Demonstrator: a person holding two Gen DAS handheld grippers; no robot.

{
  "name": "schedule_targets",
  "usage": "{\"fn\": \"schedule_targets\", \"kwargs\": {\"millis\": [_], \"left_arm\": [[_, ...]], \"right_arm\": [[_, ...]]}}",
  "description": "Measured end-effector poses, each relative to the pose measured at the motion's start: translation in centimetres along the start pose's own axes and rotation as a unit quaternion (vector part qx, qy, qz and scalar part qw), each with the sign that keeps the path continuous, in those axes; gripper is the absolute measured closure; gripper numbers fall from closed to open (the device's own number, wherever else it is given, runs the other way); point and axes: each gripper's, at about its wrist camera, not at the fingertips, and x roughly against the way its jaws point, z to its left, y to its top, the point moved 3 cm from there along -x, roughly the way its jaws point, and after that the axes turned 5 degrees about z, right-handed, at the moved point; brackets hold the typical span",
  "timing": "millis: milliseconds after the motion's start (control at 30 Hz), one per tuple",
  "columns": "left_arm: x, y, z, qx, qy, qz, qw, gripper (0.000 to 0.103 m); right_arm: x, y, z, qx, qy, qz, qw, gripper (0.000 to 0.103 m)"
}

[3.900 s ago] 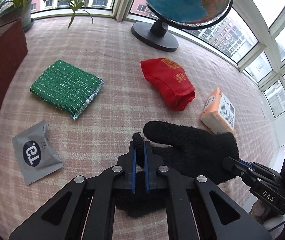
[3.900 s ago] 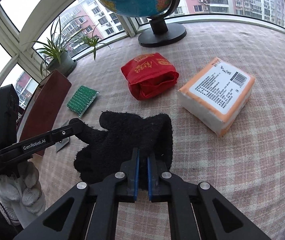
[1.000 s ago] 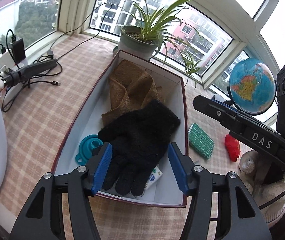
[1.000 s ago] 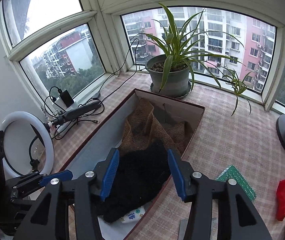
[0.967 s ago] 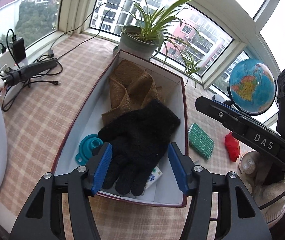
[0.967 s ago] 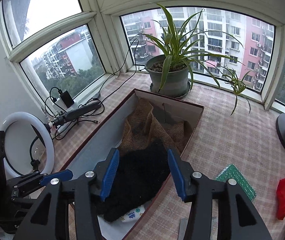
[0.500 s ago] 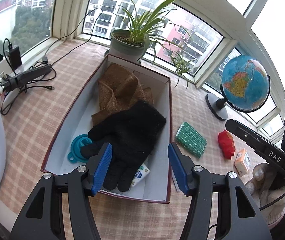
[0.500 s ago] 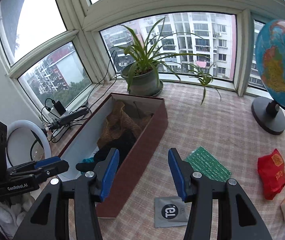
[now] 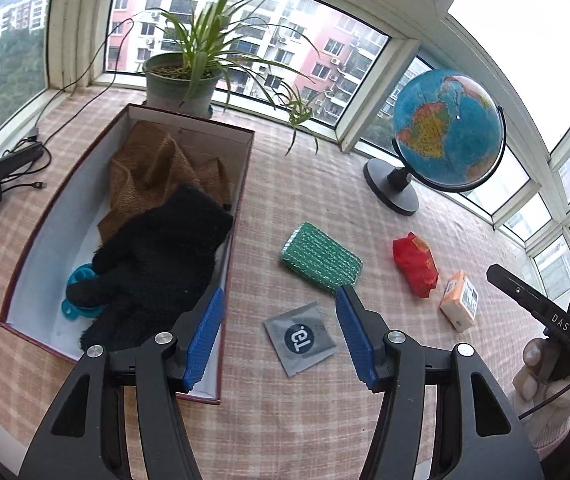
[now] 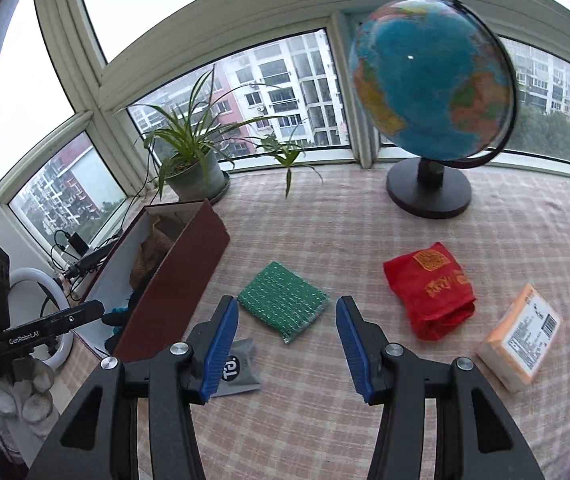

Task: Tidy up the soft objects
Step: 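Withdraw both grippers and move them toward the orange-edged tissue pack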

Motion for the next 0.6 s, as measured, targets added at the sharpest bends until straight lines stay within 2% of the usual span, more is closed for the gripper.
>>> {"fn": "schedule_targets", "kwargs": {"millis": [333, 600], "left_arm": [[-2.7, -0.4, -5.6, -0.031, -0.020, 0.019, 0.9991, 0.046], [-5.8, -0.9, -11.2, -0.066, -0.045, 0.042, 0.9959, 0.046]], "right_arm": [[4.9, -3.3, -9.5, -0.074, -0.038, -0.008, 0.996, 0.056], [6.6, -5.1, -16.4, -0.129, -0.066, -0.003, 0.989, 0.056]]}}
